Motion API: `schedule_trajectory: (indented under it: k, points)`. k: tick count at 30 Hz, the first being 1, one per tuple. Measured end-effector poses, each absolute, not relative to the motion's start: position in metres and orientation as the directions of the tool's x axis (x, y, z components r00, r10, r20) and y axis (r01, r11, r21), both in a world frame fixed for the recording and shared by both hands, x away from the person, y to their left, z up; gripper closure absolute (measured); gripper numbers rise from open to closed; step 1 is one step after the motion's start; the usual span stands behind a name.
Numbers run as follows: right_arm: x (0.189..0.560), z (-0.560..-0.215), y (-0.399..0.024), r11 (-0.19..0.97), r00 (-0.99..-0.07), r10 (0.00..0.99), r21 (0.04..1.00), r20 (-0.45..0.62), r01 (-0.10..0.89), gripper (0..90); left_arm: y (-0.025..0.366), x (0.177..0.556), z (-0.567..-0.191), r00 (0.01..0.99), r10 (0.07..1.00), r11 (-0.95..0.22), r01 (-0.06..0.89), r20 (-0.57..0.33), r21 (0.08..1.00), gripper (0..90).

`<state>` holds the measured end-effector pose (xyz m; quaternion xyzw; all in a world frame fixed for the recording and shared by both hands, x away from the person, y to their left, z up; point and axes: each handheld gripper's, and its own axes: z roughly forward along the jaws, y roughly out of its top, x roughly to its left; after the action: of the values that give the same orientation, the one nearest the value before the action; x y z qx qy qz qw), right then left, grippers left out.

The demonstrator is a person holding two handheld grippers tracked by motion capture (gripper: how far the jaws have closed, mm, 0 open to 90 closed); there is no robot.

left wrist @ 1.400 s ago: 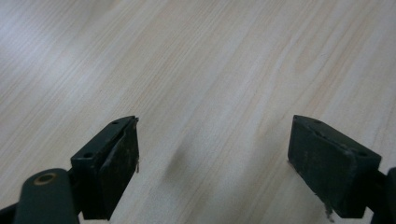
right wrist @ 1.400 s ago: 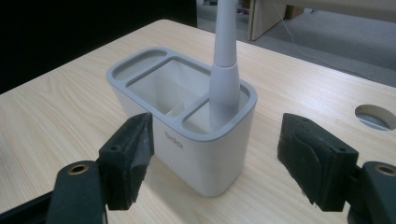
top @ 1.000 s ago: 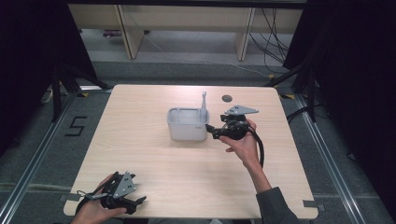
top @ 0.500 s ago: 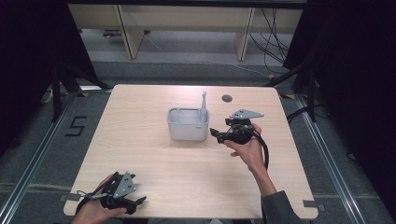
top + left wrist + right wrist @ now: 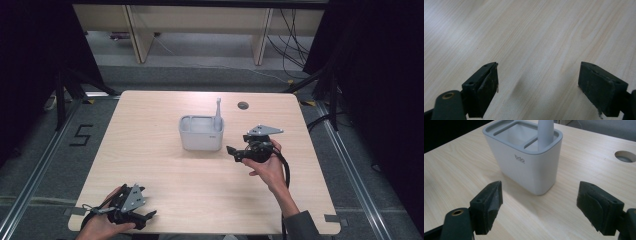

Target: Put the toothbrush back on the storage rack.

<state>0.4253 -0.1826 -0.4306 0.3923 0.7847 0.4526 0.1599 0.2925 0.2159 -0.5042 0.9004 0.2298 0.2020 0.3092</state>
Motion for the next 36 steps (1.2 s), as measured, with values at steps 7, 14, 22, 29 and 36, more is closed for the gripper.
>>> schedule_trajectory:
  k: [7,14,22,29,36]
  points:
    - [0.416,-0.438,-0.181,0.306,-0.642,0.760,0.817,0.099,0.488,21.1,0.216,0.292,-0.504,0.811,0.541,-0.702,0.290,0.222,0.650,16.2]
    - [0.410,-0.444,-0.183,0.320,-0.646,0.760,0.818,0.080,0.478,20.7,0.216,0.292,-0.504,0.811,0.542,-0.701,0.290,0.222,0.652,16.2]
    - [0.404,-0.453,-0.185,0.342,-0.643,0.763,0.804,0.064,0.486,20.9,0.217,0.292,-0.504,0.810,0.542,-0.701,0.289,0.224,0.652,16.2]
    - [0.391,-0.463,-0.191,0.358,-0.649,0.756,0.781,0.079,0.512,20.8,0.217,0.292,-0.504,0.810,0.543,-0.700,0.290,0.223,0.653,16.2]
    - [0.382,-0.469,-0.196,0.342,-0.641,0.759,0.771,0.110,0.538,20.6,0.217,0.292,-0.504,0.807,0.547,-0.698,0.294,0.221,0.653,16.2]
